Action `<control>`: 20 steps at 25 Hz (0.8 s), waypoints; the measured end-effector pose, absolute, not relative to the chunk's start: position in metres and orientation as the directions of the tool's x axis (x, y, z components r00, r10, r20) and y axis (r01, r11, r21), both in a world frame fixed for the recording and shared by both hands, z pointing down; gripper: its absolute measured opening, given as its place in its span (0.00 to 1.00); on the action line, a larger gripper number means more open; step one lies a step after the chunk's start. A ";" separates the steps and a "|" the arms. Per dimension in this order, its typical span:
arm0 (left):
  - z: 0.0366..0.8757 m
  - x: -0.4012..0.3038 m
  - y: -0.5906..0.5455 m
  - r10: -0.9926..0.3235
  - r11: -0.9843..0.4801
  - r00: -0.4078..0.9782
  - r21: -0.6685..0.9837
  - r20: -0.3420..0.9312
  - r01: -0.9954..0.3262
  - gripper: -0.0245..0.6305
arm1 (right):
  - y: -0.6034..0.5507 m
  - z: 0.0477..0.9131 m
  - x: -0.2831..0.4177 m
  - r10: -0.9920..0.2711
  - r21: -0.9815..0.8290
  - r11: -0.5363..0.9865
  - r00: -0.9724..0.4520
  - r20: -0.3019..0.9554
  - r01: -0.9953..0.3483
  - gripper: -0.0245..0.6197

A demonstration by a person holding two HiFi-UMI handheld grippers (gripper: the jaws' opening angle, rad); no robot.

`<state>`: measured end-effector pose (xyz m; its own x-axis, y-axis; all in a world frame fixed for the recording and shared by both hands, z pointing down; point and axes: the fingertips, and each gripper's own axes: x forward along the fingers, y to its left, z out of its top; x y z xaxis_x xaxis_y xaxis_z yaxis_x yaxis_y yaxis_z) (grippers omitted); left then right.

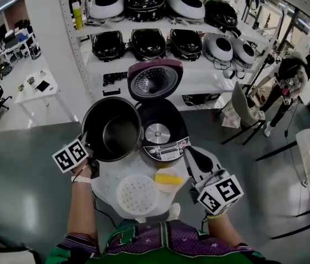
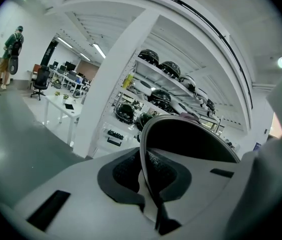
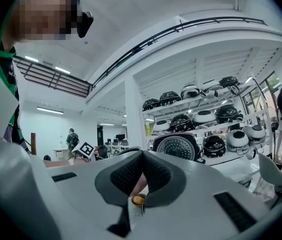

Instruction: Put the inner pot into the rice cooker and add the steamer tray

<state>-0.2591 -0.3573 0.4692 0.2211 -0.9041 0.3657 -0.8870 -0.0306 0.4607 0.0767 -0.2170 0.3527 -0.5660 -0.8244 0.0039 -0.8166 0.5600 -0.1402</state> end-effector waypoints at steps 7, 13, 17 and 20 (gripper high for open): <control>0.449 -0.201 -0.398 -0.895 -0.076 0.265 0.462 0.359 -0.884 0.09 | -0.232 0.349 0.109 -0.828 -0.161 0.554 -0.561 -0.001 -0.817 0.05; 0.454 -0.155 -0.430 -0.883 -0.100 0.290 0.456 0.369 -0.884 0.09 | -0.250 0.359 0.144 -0.842 -0.177 0.529 -0.539 0.011 -0.830 0.05; 0.462 -0.131 -0.452 -0.874 -0.108 0.295 0.438 0.386 -0.892 0.09 | -0.264 0.367 0.163 -0.849 -0.191 0.514 -0.528 0.025 -0.836 0.05; 0.473 -0.113 -0.467 -0.866 -0.113 0.293 0.413 0.406 -0.904 0.09 | -0.275 0.374 0.174 -0.850 -0.199 0.509 -0.525 0.036 -0.838 0.05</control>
